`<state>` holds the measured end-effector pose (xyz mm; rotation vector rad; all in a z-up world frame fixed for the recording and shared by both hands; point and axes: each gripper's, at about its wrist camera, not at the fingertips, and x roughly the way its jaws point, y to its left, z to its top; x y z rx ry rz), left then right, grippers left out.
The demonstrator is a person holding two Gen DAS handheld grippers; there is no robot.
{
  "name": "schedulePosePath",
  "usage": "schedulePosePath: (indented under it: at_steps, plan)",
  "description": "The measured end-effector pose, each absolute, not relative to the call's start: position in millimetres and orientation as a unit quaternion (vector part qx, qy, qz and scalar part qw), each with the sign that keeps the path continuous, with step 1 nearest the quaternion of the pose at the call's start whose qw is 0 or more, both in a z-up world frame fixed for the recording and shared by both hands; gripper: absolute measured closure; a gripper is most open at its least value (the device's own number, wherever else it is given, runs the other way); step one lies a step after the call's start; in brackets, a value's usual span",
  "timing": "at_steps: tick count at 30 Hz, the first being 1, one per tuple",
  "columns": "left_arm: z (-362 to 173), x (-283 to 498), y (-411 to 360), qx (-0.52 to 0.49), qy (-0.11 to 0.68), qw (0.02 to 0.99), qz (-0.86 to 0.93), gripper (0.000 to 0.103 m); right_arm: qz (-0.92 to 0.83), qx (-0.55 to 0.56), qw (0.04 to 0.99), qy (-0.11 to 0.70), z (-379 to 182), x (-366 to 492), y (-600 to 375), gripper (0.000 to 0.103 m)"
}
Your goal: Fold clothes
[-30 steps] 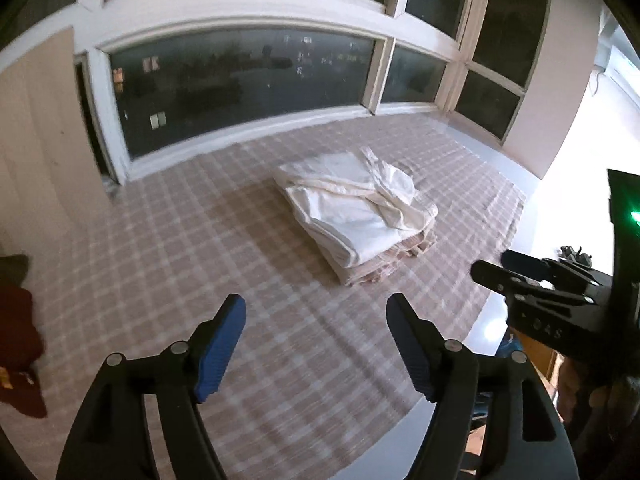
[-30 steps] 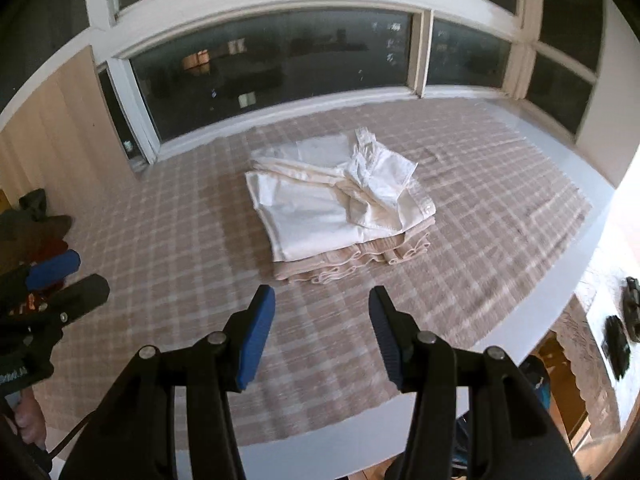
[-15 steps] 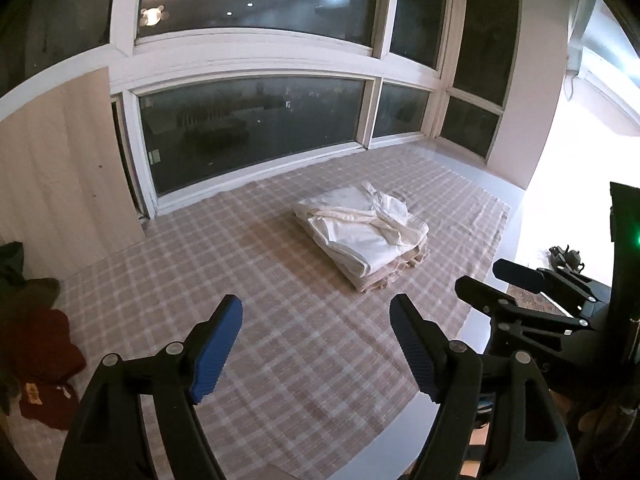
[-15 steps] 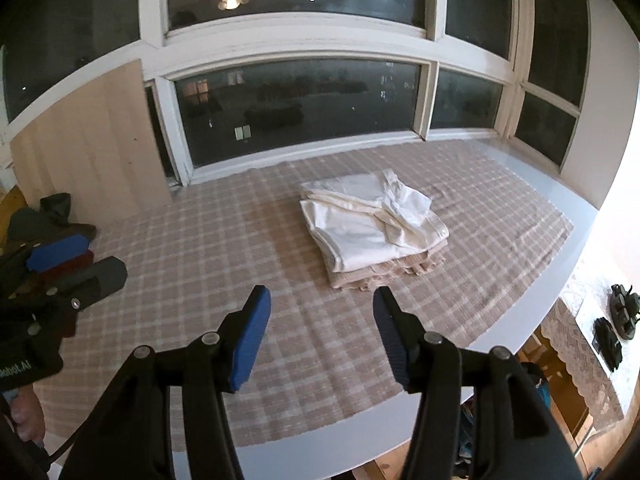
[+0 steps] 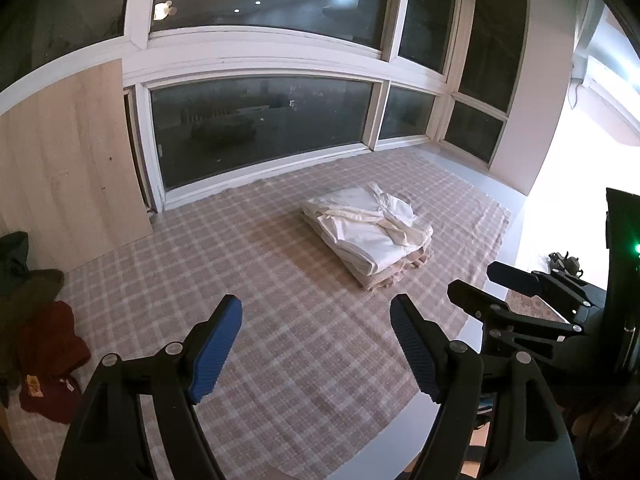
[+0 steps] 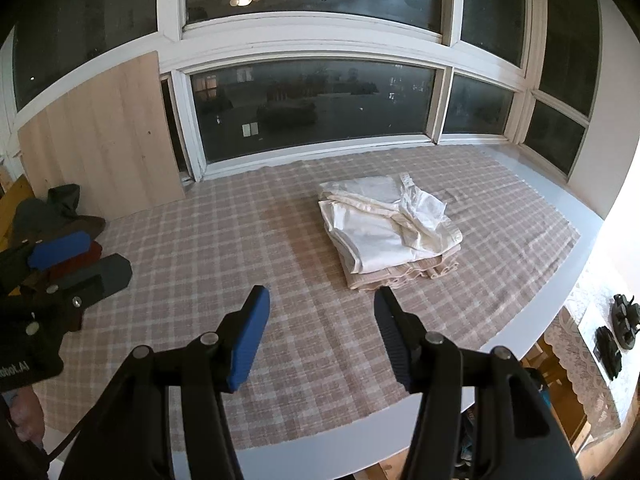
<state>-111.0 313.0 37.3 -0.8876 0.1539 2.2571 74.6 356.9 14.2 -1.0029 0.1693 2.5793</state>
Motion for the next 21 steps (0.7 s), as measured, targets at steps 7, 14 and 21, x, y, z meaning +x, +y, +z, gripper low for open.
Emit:
schedulePosePath:
  at_steps: [7, 14, 21]
  plan:
    - [38.6, -111.4, 314.3, -0.339, 0.059, 0.349, 0.872, 0.028, 0.912, -0.362, 0.185, 0.058, 11.9, 73.2, 360.5, 0.049]
    - [37.8, -110.6, 317.1, -0.343, 0.060, 0.345, 0.872, 0.028, 0.910, -0.368, 0.185, 0.057, 9.6, 74.0, 361.8, 0.049]
    - [39.4, -101.8, 318.8, -0.330, 0.075, 0.339, 0.878, 0.027, 0.907, -0.374, 0.184, 0.056, 5.6, 75.6, 362.7, 0.049]
